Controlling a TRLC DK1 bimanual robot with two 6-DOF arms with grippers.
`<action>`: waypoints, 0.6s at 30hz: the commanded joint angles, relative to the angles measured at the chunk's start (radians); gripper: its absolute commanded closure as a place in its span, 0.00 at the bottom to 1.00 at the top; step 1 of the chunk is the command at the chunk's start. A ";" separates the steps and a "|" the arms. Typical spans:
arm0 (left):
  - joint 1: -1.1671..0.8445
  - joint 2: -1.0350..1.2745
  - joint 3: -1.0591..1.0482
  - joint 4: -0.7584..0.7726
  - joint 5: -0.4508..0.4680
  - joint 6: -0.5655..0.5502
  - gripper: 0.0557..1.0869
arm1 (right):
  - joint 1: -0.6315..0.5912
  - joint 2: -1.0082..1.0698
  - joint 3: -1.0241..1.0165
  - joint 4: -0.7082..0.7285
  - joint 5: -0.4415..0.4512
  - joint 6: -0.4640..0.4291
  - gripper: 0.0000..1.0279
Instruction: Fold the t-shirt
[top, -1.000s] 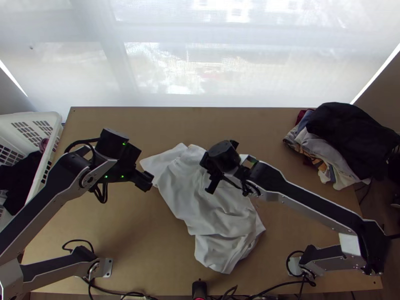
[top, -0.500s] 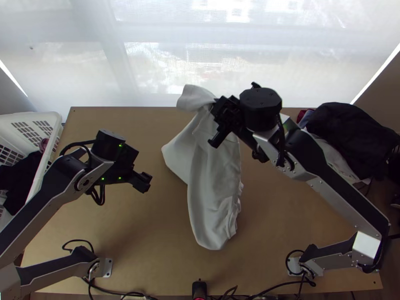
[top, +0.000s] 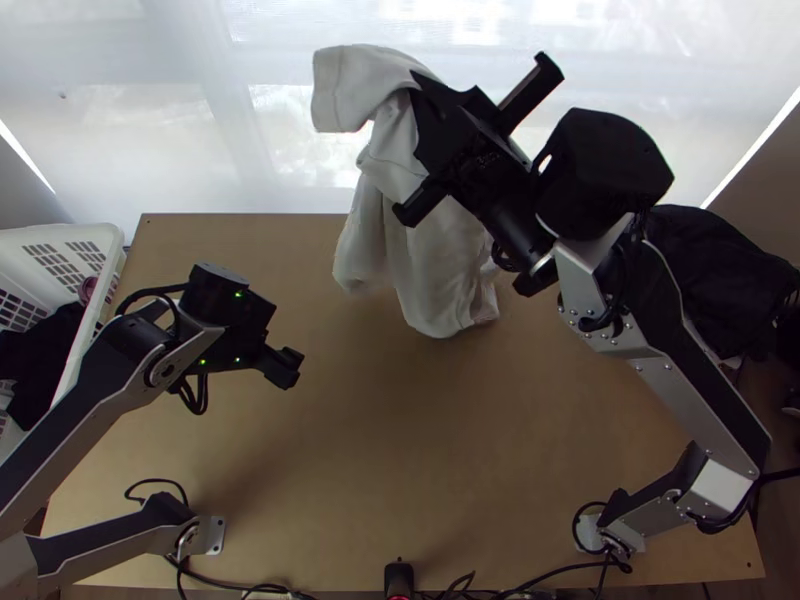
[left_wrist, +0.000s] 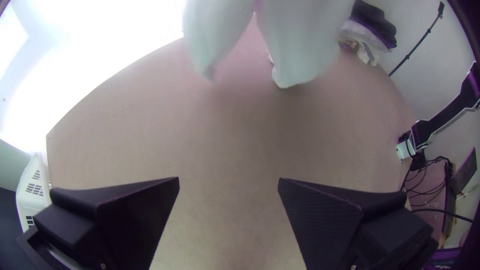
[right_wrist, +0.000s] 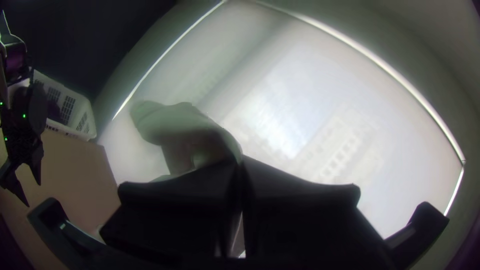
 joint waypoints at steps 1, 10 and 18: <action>0.014 -0.013 -0.012 0.001 0.000 0.000 0.06 | 0.094 0.033 0.048 0.186 0.005 -0.154 0.97; 0.040 -0.026 -0.030 0.020 0.000 -0.003 0.06 | 0.174 0.016 0.051 0.302 -0.021 -0.271 0.97; 0.041 -0.031 0.045 0.007 0.012 -0.014 0.06 | 0.185 0.014 0.048 0.302 -0.028 -0.292 0.97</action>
